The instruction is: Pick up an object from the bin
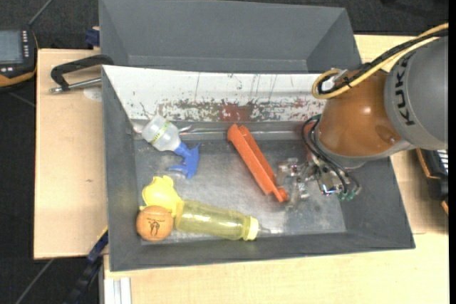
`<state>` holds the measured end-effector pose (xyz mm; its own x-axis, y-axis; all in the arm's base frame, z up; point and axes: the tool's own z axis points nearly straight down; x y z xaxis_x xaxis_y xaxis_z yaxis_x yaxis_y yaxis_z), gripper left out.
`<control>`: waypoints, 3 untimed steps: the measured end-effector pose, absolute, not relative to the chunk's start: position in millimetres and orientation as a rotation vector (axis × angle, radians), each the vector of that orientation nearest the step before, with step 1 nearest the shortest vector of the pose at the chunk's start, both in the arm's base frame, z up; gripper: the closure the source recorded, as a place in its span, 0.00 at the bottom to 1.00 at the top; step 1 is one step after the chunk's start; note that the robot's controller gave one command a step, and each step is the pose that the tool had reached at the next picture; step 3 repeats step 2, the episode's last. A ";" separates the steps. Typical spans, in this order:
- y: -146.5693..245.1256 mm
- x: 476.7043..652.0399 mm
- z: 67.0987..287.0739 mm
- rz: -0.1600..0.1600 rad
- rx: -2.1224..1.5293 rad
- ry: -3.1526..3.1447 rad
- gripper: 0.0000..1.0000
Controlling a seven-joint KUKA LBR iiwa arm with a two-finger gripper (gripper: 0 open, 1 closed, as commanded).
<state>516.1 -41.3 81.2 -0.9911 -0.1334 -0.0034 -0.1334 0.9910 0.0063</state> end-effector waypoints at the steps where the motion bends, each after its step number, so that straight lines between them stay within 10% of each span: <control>1: -44.4 520.3 85.7 0.009 -0.223 3.139 1.00; 3: -47.6 517.2 77.9 0.011 -0.254 3.128 1.00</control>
Offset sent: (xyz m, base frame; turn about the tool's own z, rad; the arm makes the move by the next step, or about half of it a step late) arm -0.0049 -0.0103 -0.0112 -0.0414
